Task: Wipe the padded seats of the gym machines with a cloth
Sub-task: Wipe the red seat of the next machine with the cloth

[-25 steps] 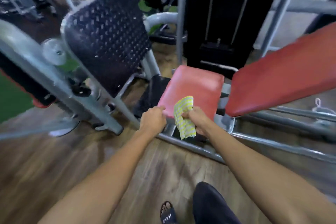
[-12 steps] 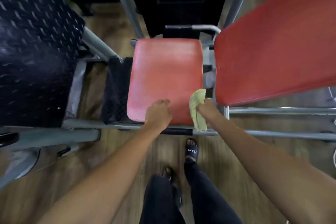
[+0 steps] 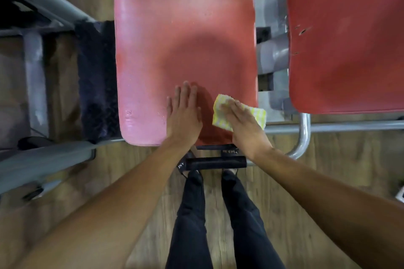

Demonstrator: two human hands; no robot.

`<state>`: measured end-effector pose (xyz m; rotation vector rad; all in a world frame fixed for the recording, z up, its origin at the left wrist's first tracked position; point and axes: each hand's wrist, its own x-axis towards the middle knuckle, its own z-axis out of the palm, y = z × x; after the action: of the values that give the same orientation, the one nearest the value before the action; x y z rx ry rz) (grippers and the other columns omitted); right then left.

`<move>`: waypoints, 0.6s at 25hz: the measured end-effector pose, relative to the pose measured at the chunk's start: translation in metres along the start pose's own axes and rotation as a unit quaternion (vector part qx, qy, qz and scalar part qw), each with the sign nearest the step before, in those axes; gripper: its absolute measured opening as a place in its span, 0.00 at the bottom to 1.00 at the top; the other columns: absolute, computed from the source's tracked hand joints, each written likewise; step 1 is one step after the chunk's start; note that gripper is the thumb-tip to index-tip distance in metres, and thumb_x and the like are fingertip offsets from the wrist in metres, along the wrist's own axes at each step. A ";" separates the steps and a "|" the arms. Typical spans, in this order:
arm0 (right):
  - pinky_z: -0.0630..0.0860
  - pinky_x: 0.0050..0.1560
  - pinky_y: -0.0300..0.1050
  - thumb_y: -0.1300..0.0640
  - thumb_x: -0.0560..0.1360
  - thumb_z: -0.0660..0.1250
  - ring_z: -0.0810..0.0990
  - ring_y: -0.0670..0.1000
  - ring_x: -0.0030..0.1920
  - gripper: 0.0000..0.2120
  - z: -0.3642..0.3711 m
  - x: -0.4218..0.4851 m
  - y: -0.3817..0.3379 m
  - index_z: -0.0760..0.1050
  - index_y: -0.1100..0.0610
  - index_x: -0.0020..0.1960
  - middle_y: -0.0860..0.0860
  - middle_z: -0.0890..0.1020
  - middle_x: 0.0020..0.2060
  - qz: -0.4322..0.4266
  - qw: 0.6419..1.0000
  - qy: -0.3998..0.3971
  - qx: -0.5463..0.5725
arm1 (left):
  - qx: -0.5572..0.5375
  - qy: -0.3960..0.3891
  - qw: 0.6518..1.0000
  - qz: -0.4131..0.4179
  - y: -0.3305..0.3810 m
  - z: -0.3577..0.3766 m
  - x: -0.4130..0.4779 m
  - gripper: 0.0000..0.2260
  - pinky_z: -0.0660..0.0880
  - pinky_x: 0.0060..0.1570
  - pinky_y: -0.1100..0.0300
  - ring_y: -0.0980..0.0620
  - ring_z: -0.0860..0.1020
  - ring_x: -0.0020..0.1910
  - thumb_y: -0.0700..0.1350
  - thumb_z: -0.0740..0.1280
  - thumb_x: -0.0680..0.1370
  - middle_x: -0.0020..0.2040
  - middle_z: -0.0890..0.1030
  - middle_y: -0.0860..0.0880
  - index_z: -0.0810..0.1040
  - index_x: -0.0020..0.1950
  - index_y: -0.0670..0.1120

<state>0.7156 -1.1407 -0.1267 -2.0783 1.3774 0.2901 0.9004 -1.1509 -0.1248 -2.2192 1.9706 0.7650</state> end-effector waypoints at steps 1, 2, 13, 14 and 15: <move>0.44 0.79 0.52 0.61 0.75 0.63 0.43 0.56 0.79 0.38 0.009 -0.001 0.004 0.48 0.55 0.79 0.55 0.48 0.80 -0.028 0.999 -0.012 -0.027 | -0.001 0.017 1.000 0.005 -0.006 0.008 0.007 0.26 0.43 0.78 0.48 0.47 0.44 0.80 0.46 0.53 0.83 0.81 0.47 0.47 0.50 0.80 0.48; 0.41 0.78 0.53 0.49 0.78 0.62 0.40 0.54 0.79 0.37 0.014 -0.005 0.008 0.46 0.54 0.80 0.53 0.44 0.79 -0.045 0.998 -0.014 -0.038 | 0.001 0.036 0.999 0.012 -0.011 0.013 0.012 0.25 0.42 0.78 0.47 0.47 0.44 0.80 0.48 0.52 0.84 0.81 0.48 0.47 0.50 0.80 0.48; 0.52 0.77 0.61 0.37 0.81 0.48 0.52 0.55 0.79 0.29 0.038 0.019 0.045 0.55 0.48 0.79 0.51 0.55 0.79 -0.208 0.953 0.095 -0.199 | 0.085 0.114 0.989 0.040 -0.039 0.038 0.052 0.24 0.47 0.77 0.43 0.47 0.48 0.80 0.53 0.46 0.84 0.80 0.51 0.48 0.50 0.80 0.47; 0.53 0.76 0.60 0.37 0.81 0.48 0.53 0.54 0.79 0.29 0.039 0.022 0.046 0.55 0.48 0.78 0.51 0.56 0.79 -0.211 0.950 0.112 -0.201 | 0.088 0.117 0.988 0.040 -0.039 0.040 0.051 0.24 0.46 0.77 0.43 0.47 0.47 0.80 0.53 0.46 0.84 0.81 0.51 0.48 0.49 0.80 0.47; 0.54 0.77 0.60 0.38 0.82 0.48 0.54 0.54 0.78 0.28 0.039 0.027 0.046 0.56 0.48 0.78 0.50 0.57 0.78 -0.213 0.949 0.123 -0.199 | 0.089 0.119 0.988 0.040 -0.040 0.041 0.052 0.24 0.46 0.77 0.43 0.47 0.47 0.80 0.53 0.46 0.84 0.81 0.51 0.48 0.49 0.80 0.47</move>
<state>0.6919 -1.1496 -0.1880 -2.7630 1.0168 0.1345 0.9278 -1.1758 -0.1924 -2.2254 2.1479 0.3243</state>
